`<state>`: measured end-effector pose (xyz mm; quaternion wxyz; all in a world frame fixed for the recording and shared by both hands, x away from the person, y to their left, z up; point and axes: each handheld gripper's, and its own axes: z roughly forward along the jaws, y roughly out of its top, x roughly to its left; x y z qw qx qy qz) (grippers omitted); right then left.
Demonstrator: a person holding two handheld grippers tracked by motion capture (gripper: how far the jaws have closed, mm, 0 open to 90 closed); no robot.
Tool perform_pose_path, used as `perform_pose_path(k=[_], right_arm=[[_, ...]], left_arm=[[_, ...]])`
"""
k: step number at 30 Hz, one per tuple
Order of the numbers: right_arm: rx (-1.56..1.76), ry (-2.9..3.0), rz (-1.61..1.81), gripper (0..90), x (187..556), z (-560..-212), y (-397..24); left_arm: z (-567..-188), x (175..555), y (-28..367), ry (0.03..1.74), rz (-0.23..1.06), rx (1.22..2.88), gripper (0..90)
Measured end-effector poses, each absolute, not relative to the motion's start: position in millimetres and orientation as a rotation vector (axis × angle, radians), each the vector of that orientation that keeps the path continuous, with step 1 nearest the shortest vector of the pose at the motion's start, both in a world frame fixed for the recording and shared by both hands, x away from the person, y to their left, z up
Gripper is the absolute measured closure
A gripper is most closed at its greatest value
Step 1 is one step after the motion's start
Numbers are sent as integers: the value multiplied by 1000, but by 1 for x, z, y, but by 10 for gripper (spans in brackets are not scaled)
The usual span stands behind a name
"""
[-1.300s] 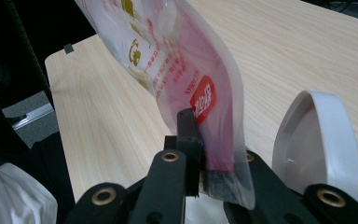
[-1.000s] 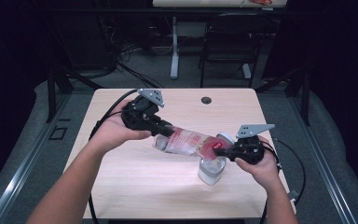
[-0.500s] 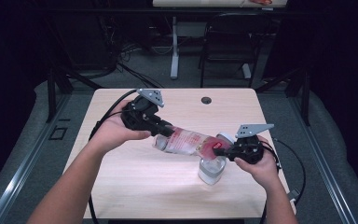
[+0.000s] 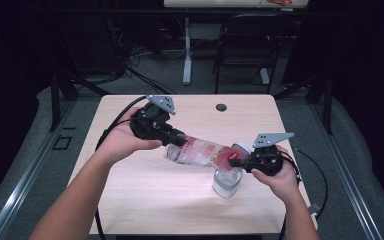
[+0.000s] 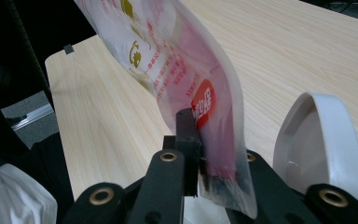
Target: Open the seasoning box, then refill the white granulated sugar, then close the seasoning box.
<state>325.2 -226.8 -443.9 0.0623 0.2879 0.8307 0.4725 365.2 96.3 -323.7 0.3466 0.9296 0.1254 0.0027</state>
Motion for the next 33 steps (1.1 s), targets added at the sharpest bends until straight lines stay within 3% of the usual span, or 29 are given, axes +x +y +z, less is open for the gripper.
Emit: perform_pose_path(k=[33], right_arm=[[880, 2506, 1461, 871, 329, -446, -228]], left_arm=[[-324, 372, 95, 325, -13, 2394, 771]])
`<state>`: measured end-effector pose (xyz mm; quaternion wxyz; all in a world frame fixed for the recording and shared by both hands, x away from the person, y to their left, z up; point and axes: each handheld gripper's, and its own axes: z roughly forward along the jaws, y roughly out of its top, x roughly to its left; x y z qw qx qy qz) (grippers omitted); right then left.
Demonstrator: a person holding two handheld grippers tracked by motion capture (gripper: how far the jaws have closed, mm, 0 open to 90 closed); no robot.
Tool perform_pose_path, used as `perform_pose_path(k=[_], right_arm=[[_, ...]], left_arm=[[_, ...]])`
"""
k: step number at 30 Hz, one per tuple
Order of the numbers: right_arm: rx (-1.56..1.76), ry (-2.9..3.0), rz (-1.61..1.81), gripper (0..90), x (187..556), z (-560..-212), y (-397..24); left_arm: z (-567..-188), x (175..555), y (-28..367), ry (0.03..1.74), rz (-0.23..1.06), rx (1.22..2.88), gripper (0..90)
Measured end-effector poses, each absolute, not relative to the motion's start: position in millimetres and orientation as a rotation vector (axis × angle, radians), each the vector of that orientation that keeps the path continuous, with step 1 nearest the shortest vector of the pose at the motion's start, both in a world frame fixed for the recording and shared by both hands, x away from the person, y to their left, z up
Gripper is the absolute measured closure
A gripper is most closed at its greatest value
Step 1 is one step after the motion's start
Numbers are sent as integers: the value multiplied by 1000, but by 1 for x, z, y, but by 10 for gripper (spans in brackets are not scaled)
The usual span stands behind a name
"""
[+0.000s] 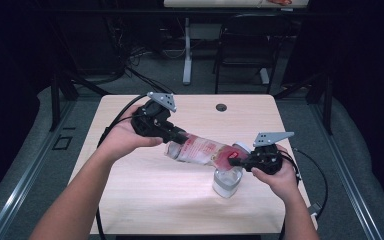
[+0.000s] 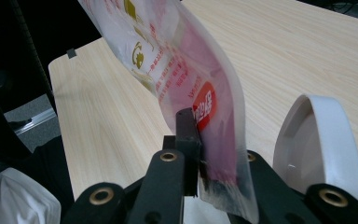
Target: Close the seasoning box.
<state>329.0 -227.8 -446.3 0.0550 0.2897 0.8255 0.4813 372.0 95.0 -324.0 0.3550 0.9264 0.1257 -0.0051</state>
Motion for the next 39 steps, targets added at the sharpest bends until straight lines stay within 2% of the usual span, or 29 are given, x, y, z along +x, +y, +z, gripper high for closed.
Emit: perform_pose_path(k=[39], right_arm=[[872, 2513, 1441, 872, 328, -445, -227]], left_arm=[[-317, 369, 88, 315, 10, 2411, 782]])
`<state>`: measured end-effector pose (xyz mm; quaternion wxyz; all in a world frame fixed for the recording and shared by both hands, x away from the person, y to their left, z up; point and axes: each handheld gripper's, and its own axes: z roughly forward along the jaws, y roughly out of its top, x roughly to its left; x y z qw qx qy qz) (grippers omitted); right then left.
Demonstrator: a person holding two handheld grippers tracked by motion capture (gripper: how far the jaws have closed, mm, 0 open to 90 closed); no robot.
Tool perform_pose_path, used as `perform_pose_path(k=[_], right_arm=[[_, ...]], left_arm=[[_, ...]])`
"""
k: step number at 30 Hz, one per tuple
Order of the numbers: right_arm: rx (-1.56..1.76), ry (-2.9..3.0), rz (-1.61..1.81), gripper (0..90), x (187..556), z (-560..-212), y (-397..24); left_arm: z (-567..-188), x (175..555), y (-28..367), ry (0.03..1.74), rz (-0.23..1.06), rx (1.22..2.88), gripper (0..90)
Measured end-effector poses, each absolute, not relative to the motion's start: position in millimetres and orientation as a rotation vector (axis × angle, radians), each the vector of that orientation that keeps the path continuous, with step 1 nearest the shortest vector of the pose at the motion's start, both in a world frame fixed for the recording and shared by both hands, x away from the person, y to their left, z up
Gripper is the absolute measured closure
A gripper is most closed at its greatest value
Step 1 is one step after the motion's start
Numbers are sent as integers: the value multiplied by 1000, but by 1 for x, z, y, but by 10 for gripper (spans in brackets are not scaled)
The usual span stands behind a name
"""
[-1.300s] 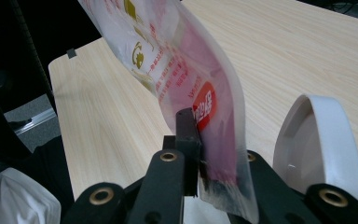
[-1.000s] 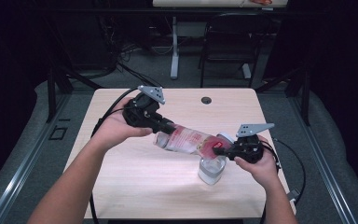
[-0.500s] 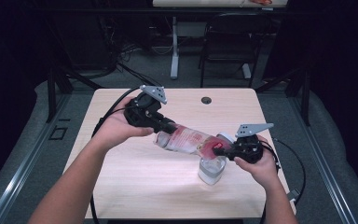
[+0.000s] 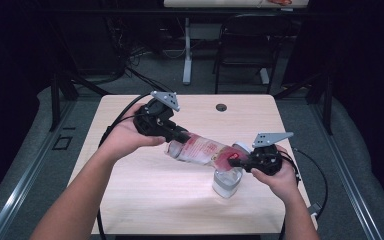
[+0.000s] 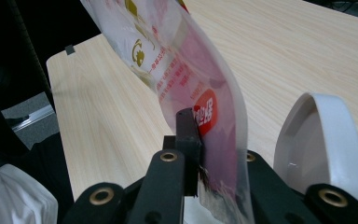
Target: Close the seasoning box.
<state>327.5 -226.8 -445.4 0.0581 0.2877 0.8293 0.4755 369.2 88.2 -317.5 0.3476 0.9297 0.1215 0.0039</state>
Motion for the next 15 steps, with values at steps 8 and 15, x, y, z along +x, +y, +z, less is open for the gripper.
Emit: perform_pose_path(k=[8, 15], right_arm=[[869, 2521, 1446, 875, 327, -445, -227], [864, 2529, 1469, 881, 326, -442, -229]], left_arm=[[-318, 370, 89, 315, 9, 2409, 783], [-317, 373, 89, 326, 9, 2402, 785]])
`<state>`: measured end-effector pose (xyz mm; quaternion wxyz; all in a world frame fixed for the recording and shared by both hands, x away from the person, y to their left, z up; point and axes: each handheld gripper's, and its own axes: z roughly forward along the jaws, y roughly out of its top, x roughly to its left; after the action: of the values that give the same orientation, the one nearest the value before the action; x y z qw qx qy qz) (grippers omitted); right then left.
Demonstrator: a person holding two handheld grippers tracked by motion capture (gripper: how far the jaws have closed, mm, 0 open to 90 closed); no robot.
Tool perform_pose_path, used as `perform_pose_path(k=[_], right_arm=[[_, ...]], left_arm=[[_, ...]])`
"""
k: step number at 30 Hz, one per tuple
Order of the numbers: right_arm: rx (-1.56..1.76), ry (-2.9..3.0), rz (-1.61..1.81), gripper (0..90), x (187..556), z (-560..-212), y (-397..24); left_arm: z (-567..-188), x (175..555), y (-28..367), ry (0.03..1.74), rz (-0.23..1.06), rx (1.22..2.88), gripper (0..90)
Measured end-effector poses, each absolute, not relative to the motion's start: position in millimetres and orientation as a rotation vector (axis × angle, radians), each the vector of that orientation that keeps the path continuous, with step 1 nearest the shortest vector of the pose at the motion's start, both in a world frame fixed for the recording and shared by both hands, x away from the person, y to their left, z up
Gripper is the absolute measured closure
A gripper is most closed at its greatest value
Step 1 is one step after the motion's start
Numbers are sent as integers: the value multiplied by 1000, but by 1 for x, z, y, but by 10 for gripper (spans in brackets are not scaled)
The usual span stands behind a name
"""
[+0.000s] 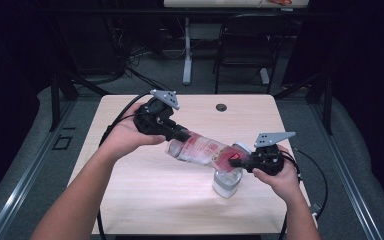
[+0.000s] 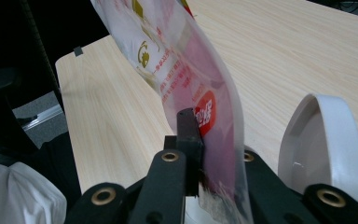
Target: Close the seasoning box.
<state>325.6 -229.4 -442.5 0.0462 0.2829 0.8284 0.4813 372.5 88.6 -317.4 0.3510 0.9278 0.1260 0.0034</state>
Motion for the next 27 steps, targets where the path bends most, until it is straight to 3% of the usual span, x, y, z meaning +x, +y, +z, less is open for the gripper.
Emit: perform_pose_path(k=[27], right_arm=[[873, 2543, 1482, 890, 320, -441, -236]], left_arm=[[-316, 375, 81, 318, 2, 2395, 786]])
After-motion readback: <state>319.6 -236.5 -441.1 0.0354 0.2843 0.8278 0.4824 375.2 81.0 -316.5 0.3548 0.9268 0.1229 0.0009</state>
